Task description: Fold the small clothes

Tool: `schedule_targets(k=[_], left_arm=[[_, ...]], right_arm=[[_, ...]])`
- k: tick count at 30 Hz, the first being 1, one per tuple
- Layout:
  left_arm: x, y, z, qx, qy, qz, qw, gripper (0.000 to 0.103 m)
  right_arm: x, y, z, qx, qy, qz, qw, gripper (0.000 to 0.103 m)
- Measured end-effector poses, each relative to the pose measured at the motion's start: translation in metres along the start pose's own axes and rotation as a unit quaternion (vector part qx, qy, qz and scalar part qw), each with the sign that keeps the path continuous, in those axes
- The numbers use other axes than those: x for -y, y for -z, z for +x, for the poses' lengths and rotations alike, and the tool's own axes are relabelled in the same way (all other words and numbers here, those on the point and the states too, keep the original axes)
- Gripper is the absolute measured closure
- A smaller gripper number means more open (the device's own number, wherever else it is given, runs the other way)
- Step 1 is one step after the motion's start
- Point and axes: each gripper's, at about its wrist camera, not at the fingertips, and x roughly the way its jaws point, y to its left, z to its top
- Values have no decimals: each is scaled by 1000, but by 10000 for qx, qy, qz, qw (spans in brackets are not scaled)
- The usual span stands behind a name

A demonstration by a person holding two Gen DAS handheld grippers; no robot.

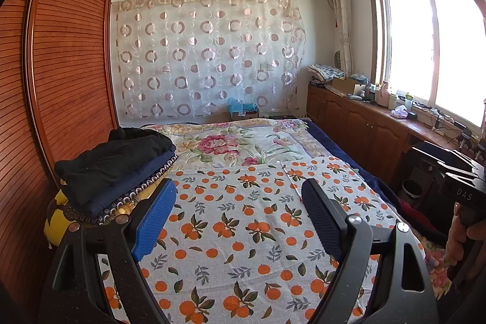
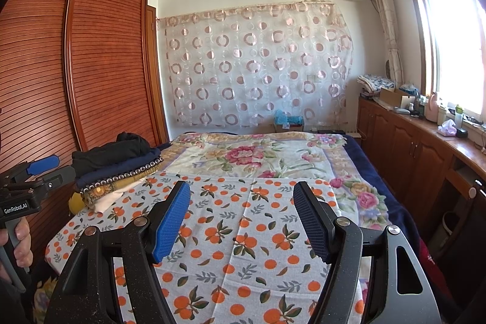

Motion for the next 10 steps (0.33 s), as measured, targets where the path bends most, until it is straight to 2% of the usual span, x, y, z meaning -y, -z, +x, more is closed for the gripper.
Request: schedule_targets(k=[10], left_arm=[[-1,1,0,6,0,-4,10000,18]], right_arm=[[2,1,-1,15,-20,-4,10000,31]])
